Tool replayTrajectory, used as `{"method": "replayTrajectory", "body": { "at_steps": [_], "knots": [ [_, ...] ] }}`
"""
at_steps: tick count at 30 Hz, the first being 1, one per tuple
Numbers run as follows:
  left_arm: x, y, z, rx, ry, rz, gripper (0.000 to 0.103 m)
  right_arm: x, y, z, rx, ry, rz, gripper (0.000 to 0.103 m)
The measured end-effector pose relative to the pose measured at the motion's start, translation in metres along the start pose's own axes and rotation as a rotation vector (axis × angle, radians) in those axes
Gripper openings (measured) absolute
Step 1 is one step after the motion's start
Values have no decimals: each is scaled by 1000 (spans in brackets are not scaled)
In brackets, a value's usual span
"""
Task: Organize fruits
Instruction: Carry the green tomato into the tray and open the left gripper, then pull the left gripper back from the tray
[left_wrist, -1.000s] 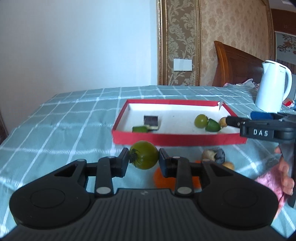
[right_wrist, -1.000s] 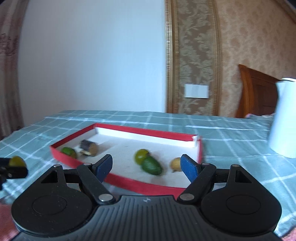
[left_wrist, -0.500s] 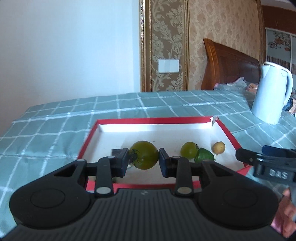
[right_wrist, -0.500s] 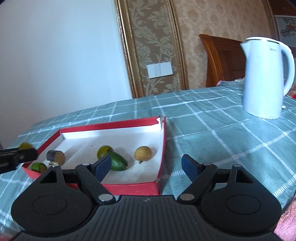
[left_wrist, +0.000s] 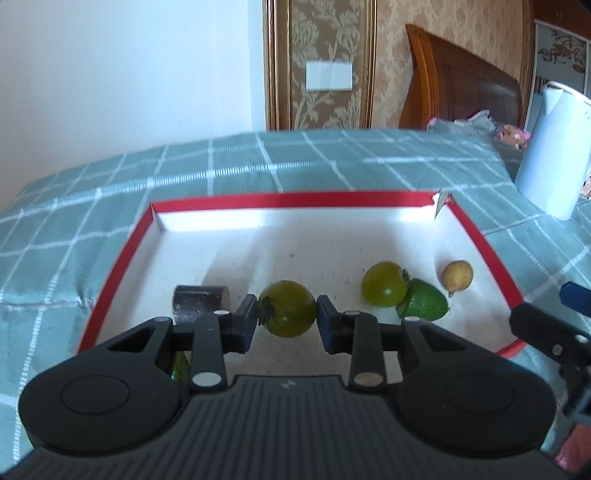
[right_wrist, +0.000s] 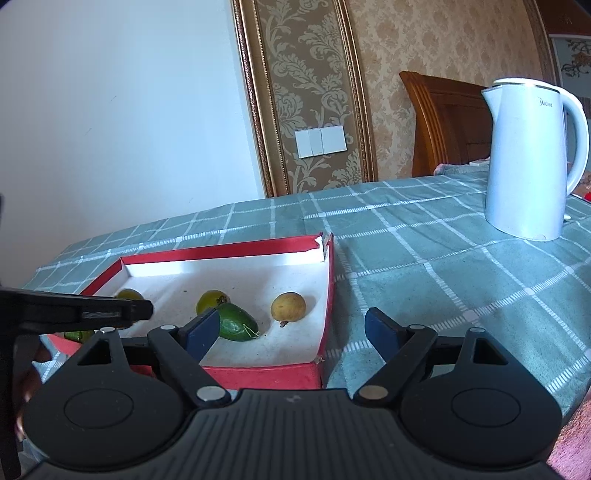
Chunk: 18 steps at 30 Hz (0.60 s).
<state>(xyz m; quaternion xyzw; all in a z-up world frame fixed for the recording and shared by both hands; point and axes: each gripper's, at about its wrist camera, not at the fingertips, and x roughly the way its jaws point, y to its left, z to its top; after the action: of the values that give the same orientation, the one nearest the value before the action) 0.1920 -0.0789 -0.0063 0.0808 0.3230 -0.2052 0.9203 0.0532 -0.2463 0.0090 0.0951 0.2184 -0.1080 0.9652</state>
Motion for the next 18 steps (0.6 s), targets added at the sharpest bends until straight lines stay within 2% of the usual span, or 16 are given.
{"method": "replayTrajectory", "body": {
  "at_steps": [4,7,11,13,14,16,18],
  "knots": [
    [10,3,-1,-13,44,10,32,0,0,0,-5,0,-4,86],
    [8,4,-1,-19,37,12,33,0,0,-1,-5,2,-8,86],
    [-5,4,1,-3,8,35,40,1,1,-2,-14,2,-19,86],
    [-21,6,0,-7,-21,37,45,2,1,-1,-13,6,-22,86],
    [-31,7,-1,-5,-45,46,54,3,1,-1,-13,7,-23,86],
    [-55,10,-6,1,-108,75,65,3,0,-1,-14,12,-24,86],
    [-81,14,-16,-5,-173,95,67,3,-1,-2,-12,19,-19,86]
  ]
}}
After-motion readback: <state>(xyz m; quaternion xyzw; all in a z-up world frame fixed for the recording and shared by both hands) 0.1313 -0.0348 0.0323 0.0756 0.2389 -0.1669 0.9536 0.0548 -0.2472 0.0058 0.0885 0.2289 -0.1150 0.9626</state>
